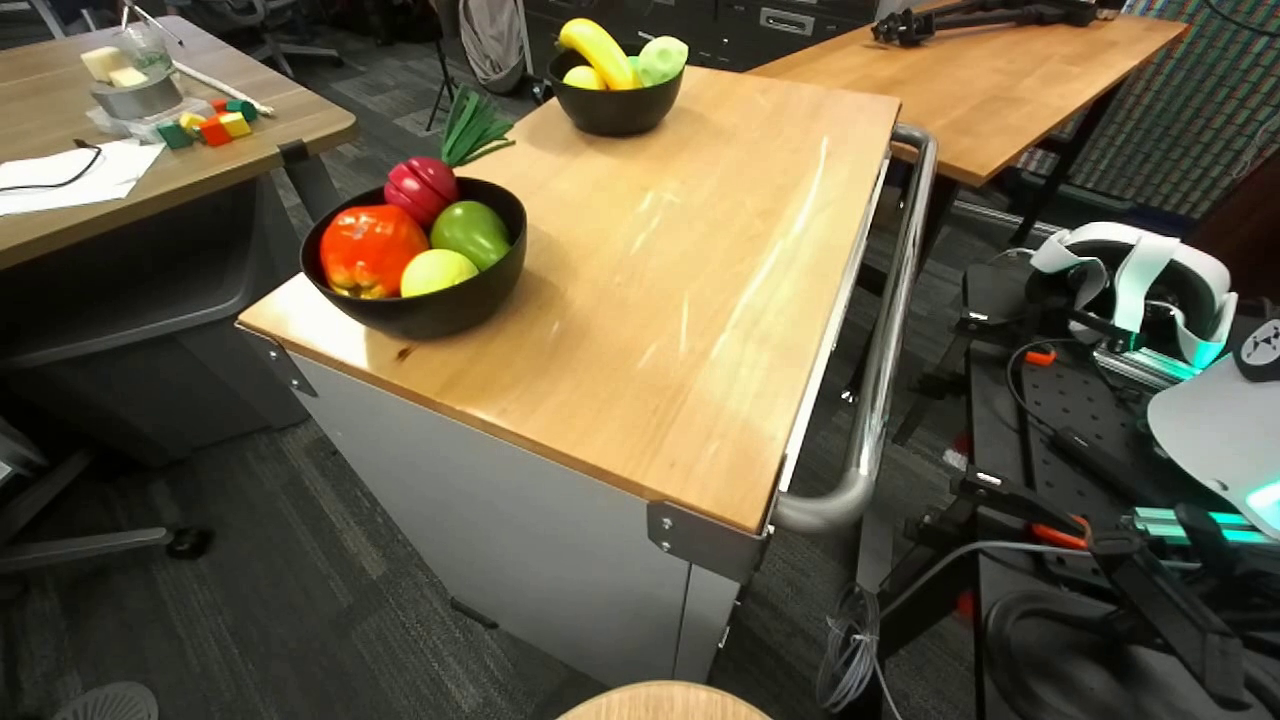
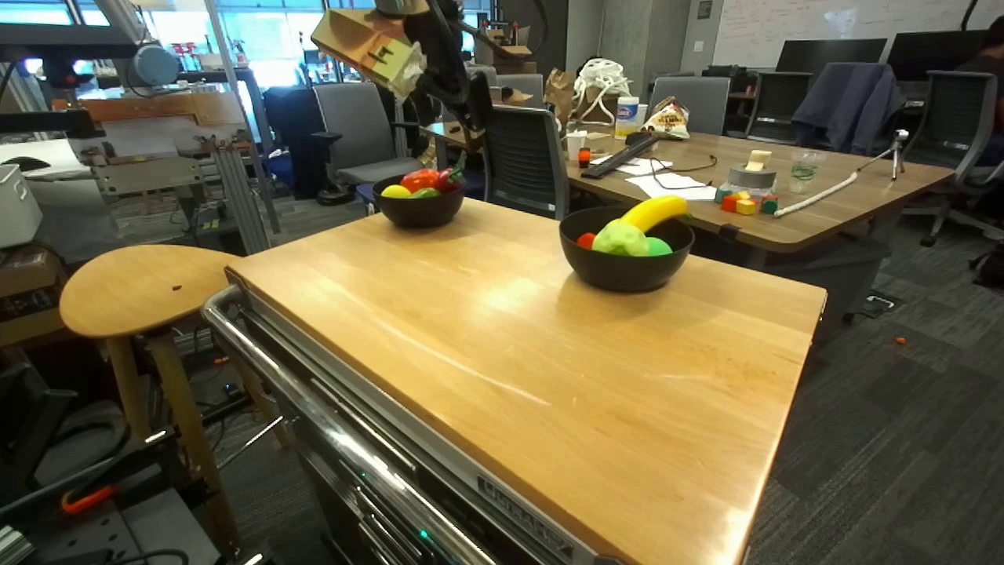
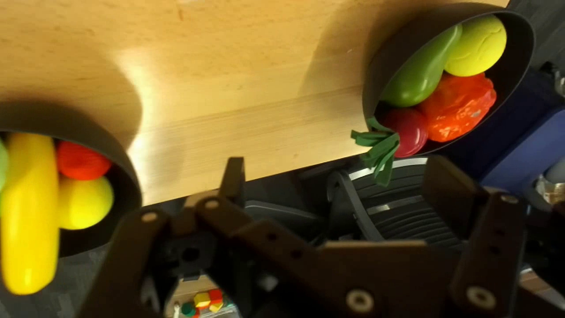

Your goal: Take the plastic fruits and vegetables and place them on the table

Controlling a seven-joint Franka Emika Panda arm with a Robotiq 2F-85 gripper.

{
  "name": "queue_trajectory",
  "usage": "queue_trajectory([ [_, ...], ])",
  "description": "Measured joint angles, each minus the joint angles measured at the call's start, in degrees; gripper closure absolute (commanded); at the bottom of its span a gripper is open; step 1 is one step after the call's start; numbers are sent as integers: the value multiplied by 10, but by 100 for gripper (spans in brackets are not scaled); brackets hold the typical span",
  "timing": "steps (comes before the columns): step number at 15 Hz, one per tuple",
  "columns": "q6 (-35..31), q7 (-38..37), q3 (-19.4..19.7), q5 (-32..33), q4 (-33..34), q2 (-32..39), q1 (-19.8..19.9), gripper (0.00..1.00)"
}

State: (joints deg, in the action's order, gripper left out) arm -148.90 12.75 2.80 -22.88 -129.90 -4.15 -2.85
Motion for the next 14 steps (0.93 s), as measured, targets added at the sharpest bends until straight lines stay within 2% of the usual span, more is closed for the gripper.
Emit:
queue_trajectory([
  [5, -36, -7, -48, -3, 66, 112, -15, 0],
  [14, -44, 14, -73, -12, 63, 123, -2, 0],
])
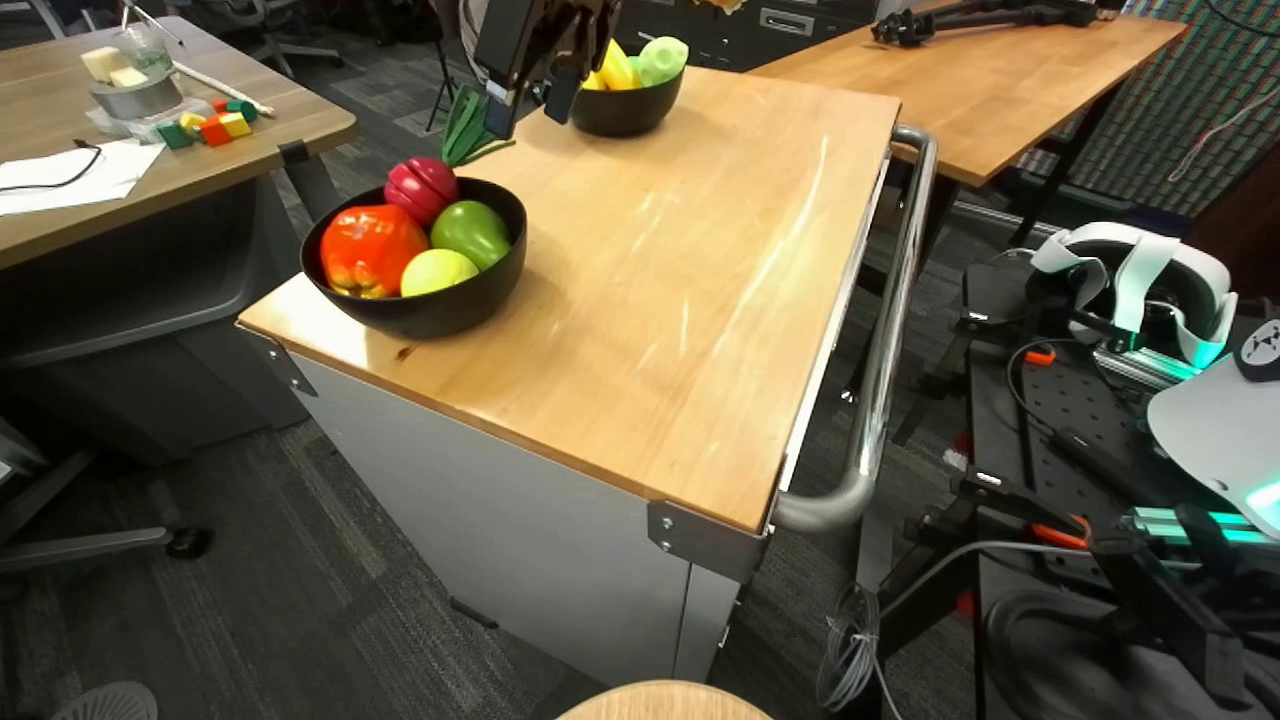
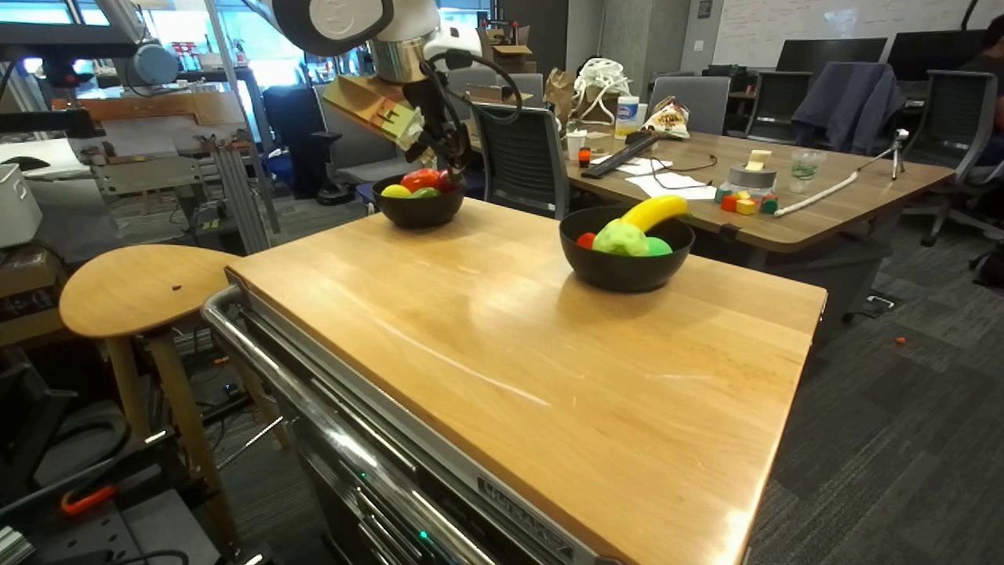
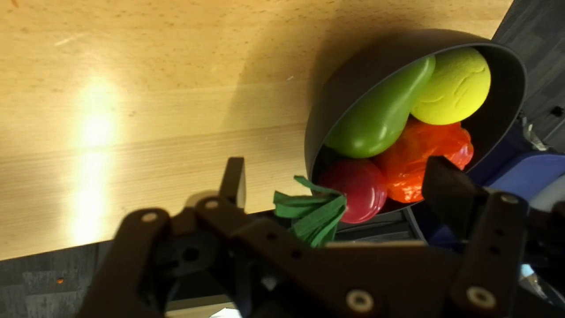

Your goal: Take the plastic fruits and vegetables and place them on the table

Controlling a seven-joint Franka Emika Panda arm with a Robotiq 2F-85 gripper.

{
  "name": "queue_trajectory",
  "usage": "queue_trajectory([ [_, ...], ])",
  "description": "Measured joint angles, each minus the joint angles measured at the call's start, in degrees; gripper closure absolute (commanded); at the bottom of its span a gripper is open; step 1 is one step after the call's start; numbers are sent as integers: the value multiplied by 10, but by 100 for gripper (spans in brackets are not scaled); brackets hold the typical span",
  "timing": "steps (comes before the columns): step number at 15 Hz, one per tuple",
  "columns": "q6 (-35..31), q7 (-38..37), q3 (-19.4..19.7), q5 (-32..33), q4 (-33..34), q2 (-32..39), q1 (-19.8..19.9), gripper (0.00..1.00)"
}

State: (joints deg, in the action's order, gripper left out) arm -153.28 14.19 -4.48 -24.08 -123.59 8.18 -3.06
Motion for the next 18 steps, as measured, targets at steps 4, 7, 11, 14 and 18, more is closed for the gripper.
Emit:
queue_trajectory([
  [4, -29, 20, -16, 1, 0, 10, 0, 0],
  [7, -67, 25, -21, 14, 0, 21, 0, 0],
  [11, -110, 25, -20, 35, 1, 34, 0, 32],
  [14, -121, 25, -19, 36, 3, 41, 0, 58],
  [18, -126, 25, -18, 36, 6, 48, 0, 87],
])
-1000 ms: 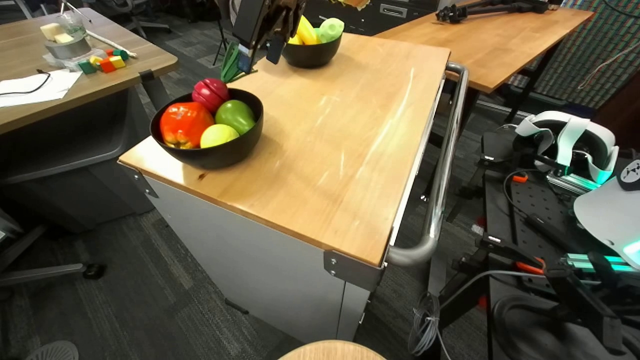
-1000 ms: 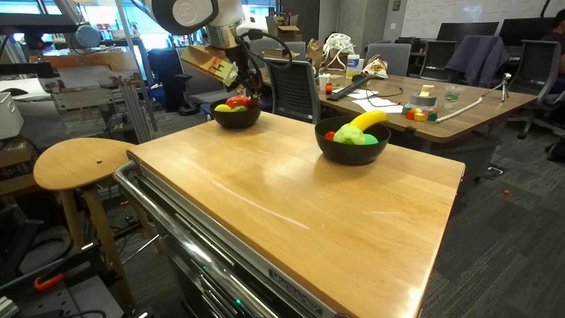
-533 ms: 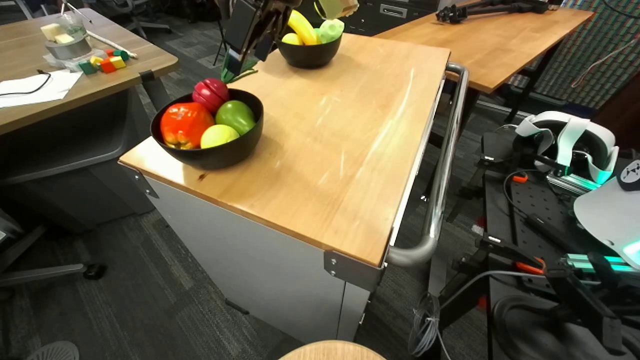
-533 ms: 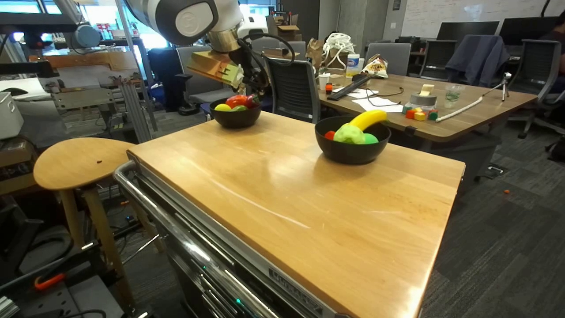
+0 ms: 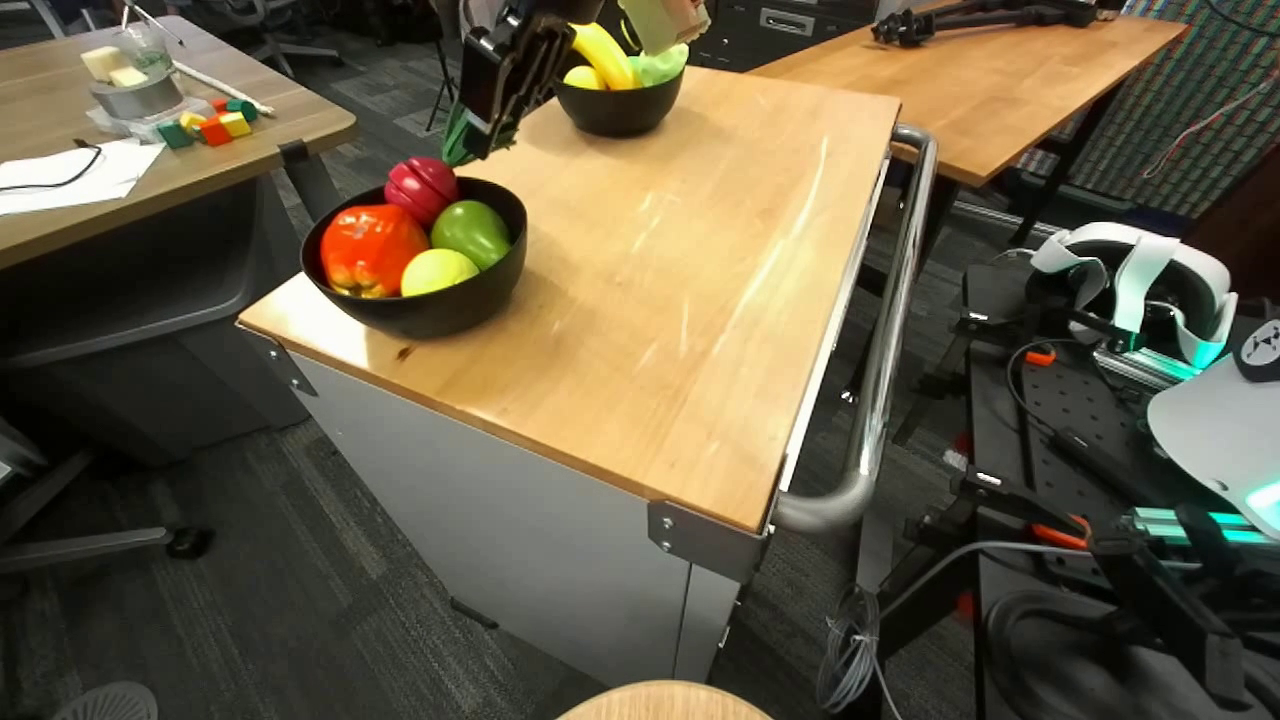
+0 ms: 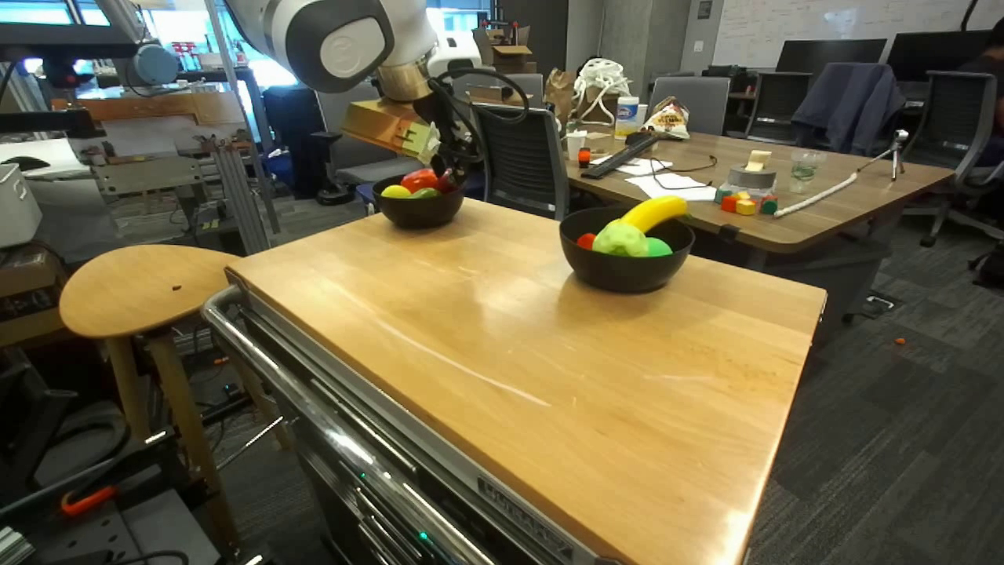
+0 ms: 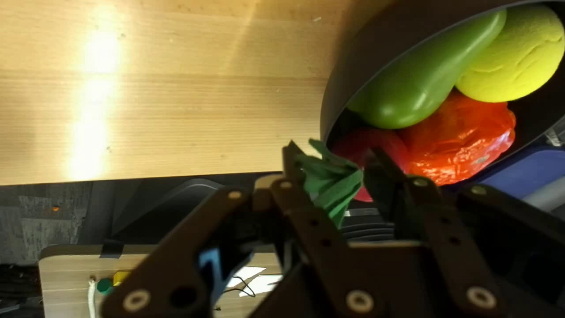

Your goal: Take the plastic fruits and vegetables and place them on the table

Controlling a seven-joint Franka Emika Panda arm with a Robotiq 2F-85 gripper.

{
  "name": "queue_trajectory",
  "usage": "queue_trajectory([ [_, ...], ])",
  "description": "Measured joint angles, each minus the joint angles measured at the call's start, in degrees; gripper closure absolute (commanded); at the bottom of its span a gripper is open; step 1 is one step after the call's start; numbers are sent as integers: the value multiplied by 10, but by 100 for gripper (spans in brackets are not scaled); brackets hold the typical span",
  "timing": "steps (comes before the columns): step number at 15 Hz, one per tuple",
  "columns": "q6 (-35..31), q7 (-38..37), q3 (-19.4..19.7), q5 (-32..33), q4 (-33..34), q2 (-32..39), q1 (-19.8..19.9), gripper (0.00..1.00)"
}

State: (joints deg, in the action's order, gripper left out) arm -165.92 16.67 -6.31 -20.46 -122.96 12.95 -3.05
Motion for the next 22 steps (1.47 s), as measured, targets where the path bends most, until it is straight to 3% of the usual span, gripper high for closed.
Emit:
queue_trajectory([
  [1, 0, 0, 0, 0, 1, 1, 0, 96],
  [2, 0, 0, 0, 0, 1, 1, 0, 99],
  [6, 6, -1, -1, -10, 3, 1, 1, 99],
  [11, 54, 36, -33, -102, 4, -29, 17, 99],
  [17, 184, 151, -57, -247, -43, -187, 23, 99],
  [22, 333, 122, -7, -211, -122, -325, -7, 99],
])
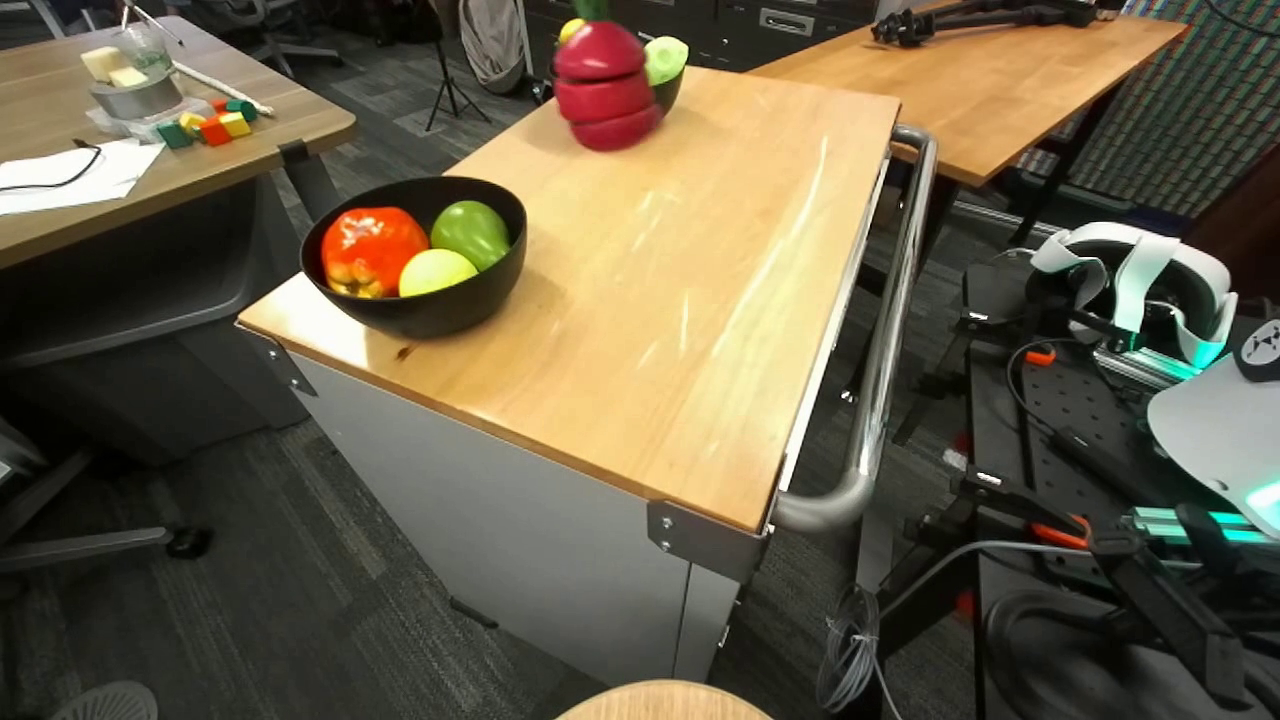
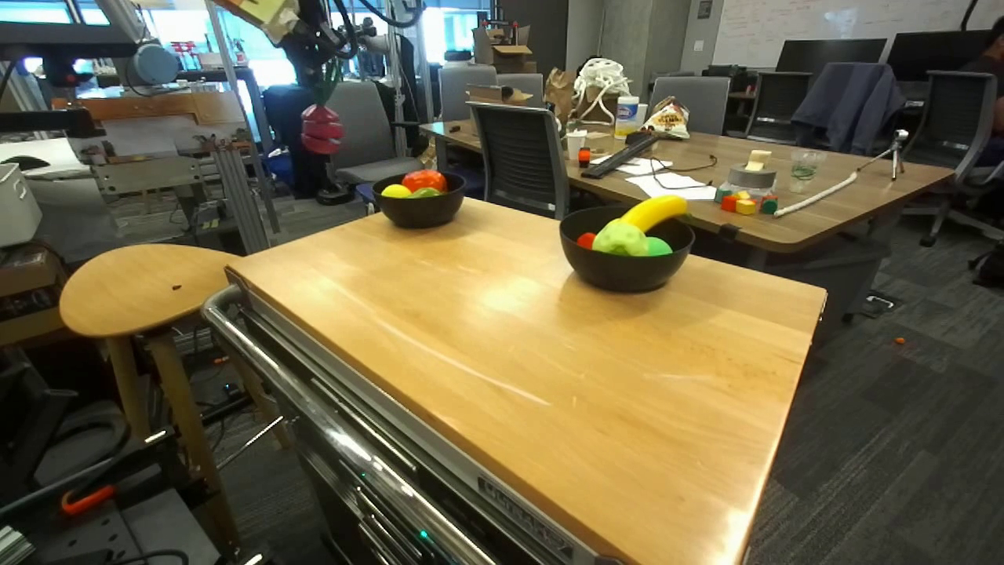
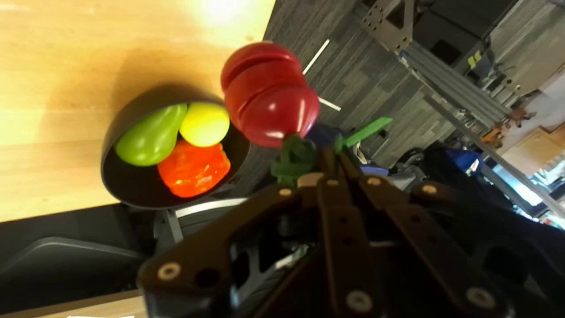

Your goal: Take the plastic fruits and vegetables and place them on the table

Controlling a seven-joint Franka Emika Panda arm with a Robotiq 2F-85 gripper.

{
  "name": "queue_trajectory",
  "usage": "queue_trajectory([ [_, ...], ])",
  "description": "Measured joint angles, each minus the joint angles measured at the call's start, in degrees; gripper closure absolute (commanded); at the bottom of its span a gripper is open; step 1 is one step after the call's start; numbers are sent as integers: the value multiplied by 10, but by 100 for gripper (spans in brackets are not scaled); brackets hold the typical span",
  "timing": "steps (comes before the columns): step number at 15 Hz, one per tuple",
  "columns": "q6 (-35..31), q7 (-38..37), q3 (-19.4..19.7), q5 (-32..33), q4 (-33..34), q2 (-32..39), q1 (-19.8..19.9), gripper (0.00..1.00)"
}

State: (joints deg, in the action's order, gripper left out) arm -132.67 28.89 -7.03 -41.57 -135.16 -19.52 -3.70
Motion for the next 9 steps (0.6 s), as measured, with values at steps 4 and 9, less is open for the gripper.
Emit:
queue_trajectory([
  [4, 36, -62, 7, 67, -41, -16, -11, 99],
  [9, 36, -154, 4, 172, -82, 18, -16, 99],
])
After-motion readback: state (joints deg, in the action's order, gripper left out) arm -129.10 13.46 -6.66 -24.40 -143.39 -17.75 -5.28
